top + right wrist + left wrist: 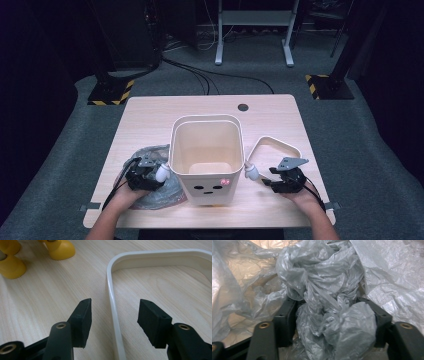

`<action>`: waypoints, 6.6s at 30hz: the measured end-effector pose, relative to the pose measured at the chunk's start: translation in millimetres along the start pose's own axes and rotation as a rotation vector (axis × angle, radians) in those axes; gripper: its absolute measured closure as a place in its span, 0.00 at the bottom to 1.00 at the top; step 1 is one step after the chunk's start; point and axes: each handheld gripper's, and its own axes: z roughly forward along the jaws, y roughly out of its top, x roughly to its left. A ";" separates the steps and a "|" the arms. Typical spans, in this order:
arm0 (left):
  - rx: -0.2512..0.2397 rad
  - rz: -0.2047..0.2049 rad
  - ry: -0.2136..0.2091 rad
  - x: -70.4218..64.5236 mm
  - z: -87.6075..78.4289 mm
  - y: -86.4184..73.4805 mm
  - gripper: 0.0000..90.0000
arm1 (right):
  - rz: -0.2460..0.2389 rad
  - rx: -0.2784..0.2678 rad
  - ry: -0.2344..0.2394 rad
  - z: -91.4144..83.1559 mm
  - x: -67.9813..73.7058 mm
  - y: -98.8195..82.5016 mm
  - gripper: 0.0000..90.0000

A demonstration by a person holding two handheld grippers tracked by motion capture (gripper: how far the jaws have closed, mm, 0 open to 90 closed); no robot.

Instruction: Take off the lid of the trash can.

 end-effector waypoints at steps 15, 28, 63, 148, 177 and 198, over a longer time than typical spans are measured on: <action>0.013 0.019 -0.024 -2.7 -8.5 -1.4 0.69 | 0.000 -0.016 -0.010 -1.7 0.0 0.4 0.49; -0.028 0.002 -0.014 2.4 -24.1 -2.4 0.69 | 0.011 -0.014 -0.013 -1.3 -1.2 -0.7 0.46; -0.054 -0.066 -0.012 34.3 -58.1 17.6 0.69 | 0.018 -0.038 -0.022 -4.3 -0.4 0.0 0.44; -0.165 0.143 0.047 33.7 -246.6 206.2 0.71 | 0.022 -0.054 -0.021 -6.6 -1.6 -1.9 0.45; -0.205 0.293 -0.162 -19.1 -264.3 224.5 0.71 | 0.017 -0.052 -0.023 -5.4 0.0 -0.5 0.45; -0.190 0.413 -0.314 -73.3 -225.2 238.4 0.71 | 0.018 -0.051 -0.026 -6.1 0.3 0.1 0.45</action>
